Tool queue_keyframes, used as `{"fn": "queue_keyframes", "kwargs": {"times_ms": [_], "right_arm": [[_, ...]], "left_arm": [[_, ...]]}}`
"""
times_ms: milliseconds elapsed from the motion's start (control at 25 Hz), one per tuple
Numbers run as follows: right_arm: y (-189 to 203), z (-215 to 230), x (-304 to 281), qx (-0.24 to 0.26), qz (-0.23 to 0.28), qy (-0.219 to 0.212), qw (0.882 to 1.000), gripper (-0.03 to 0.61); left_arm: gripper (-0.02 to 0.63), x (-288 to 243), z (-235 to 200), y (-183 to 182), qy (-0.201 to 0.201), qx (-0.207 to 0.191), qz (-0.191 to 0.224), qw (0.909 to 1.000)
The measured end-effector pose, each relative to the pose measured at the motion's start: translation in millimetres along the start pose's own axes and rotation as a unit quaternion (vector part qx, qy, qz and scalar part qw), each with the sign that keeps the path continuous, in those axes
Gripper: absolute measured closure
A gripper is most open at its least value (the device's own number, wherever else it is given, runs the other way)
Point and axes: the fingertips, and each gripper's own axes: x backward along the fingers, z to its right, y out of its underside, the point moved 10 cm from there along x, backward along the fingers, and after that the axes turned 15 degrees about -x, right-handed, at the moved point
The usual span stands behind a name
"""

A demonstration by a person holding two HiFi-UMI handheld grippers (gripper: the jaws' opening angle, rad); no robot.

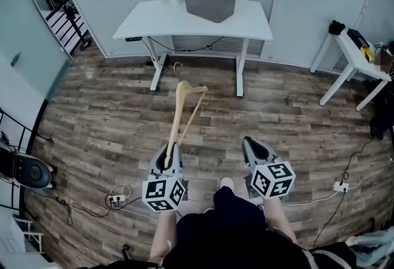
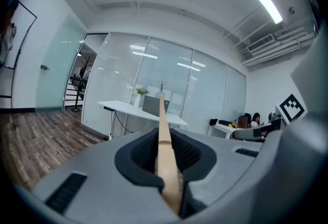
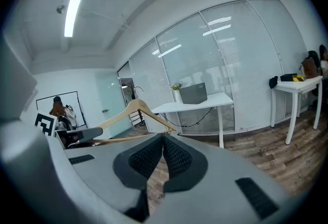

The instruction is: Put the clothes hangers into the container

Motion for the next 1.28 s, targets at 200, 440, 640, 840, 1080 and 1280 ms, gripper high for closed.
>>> {"fn": "queue_keyframes", "kwargs": {"times_ms": [200, 440, 640, 840, 1080, 1280], "right_arm": [[-23, 26, -34, -0.002, -0.008, -0.008, 1.000, 0.549], [-50, 57, -70, -0.001, -0.013, -0.010, 1.000, 0.549], [-67, 76, -95, 0.002, -0.015, -0.013, 1.000, 0.549], [-82, 91, -117, 0.003, -0.021, -0.017, 1.000, 0.549], [-93, 113, -135, 0.007, -0.028, -0.024, 0.999, 0.549], [-96, 123, -137, 0.008, -0.032, -0.030, 0.999, 0.549]], "left_arm": [[0.557, -42, 0, -7, -0.010, -0.002, 0.001, 0.9999], [0.557, -90, 3, -11, -0.020, 0.000, -0.002, 0.9998], [0.557, -122, 3, -13, -0.023, 0.000, -0.004, 0.9997], [0.557, -150, 4, -17, -0.027, -0.001, -0.004, 0.9996], [0.557, -174, 12, -16, -0.038, 0.001, -0.002, 0.9993], [0.557, -176, 20, -13, -0.047, 0.002, -0.005, 0.9989]]}}
